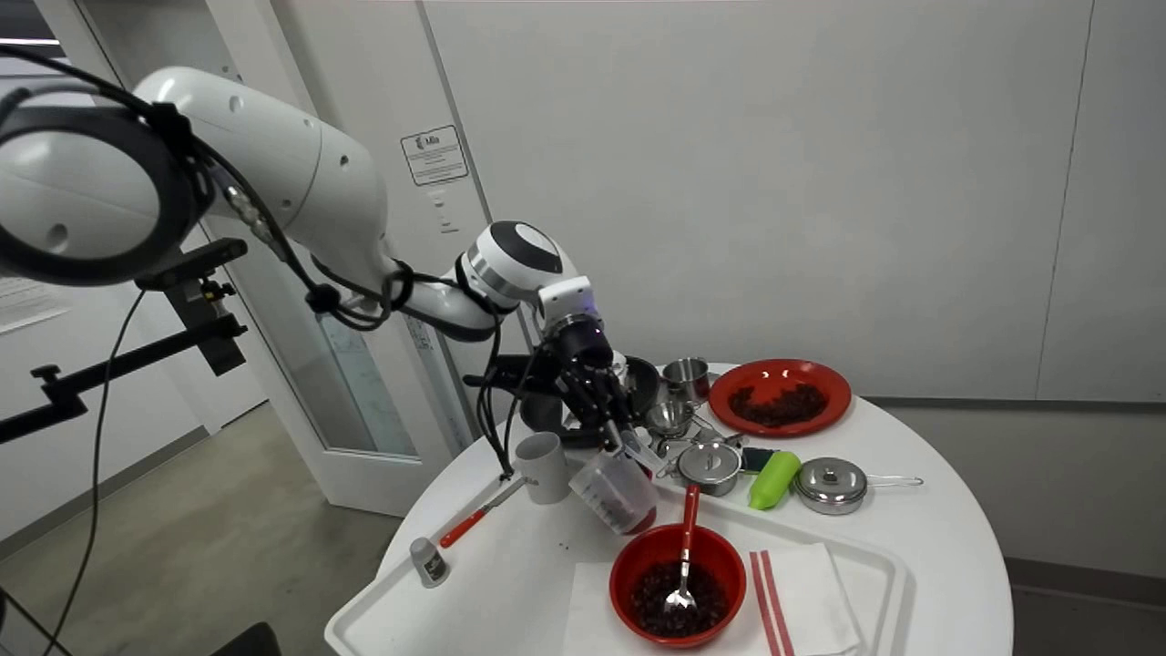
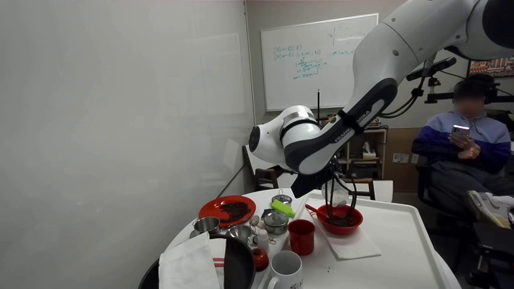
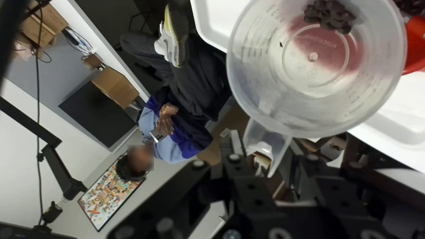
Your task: Pour the contents in the clear jug
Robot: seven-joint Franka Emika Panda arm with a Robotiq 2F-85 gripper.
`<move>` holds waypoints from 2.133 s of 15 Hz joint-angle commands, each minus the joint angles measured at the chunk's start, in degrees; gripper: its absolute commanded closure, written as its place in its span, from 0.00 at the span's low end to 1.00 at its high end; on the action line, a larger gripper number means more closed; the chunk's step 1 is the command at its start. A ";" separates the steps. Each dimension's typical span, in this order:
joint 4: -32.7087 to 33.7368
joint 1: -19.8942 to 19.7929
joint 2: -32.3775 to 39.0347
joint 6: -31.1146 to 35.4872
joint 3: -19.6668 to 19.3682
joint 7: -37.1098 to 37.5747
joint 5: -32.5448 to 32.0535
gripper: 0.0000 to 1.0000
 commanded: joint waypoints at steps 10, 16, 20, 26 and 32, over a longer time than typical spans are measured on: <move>-15.86 -0.52 -9.34 16.99 0.37 -27.93 12.65 0.90; -17.48 -0.24 -7.68 18.10 -0.12 -41.87 24.74 0.89; -18.45 1.54 -6.53 18.78 -1.63 -41.77 29.25 0.89; -19.69 4.06 -4.03 22.94 -3.90 -37.47 29.13 0.89; -21.26 4.95 -3.05 27.79 -4.84 -34.71 29.55 0.76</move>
